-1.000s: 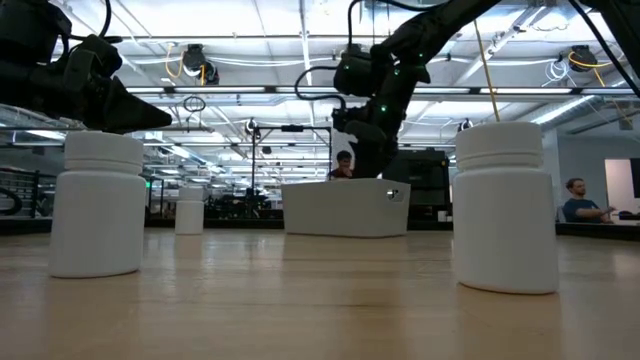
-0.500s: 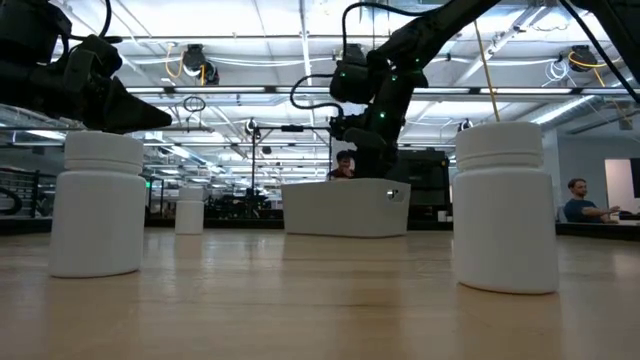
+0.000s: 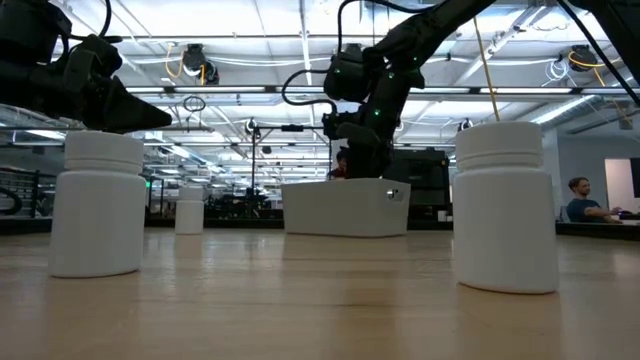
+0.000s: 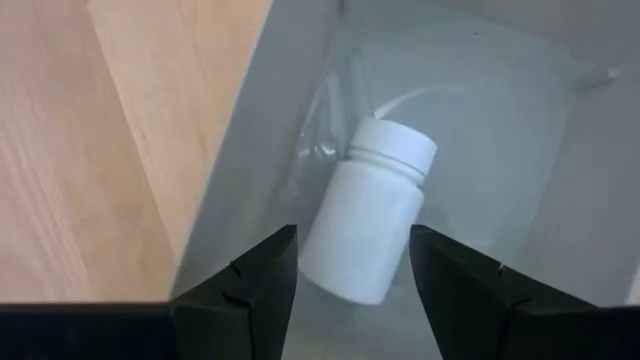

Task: Pick and place pill bottles into a basket
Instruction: Put the white pill bottle into the gray bin

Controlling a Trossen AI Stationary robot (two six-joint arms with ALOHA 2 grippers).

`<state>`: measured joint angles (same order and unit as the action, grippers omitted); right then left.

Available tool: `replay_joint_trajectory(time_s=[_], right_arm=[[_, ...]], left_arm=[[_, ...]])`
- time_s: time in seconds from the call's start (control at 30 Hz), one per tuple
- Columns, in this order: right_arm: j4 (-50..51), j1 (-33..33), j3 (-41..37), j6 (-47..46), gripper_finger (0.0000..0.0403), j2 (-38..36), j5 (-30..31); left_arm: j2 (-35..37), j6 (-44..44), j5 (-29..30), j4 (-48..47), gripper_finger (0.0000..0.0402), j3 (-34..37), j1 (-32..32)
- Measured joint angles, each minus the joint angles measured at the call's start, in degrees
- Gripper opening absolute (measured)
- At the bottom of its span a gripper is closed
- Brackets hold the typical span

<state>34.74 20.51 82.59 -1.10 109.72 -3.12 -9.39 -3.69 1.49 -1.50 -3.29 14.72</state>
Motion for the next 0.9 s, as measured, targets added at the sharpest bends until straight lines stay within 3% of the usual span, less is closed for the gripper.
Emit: replay_joint_trajectory(time_s=[0.4, 0.63, 0.9], right_arm=[[-2.05, -0.33, 0.22, 0.0, 0.0201, 5.3, -2.22], [-2.4, 0.54, 0.15, 0.36, 0.0125, 5.41, -5.22], [-2.8, 0.55, 0.07, 1.31, 0.0124, 5.3, -5.77]], left_arm=[[0.0, -0.06, -0.13, 0.0, 0.0051, 0.0, -0.02], [0.02, -0.04, -0.08, 0.02, 0.0051, 0.0, 0.0], [0.0, -0.1, -0.08, 0.02, 0.0051, 0.0, 0.0]])
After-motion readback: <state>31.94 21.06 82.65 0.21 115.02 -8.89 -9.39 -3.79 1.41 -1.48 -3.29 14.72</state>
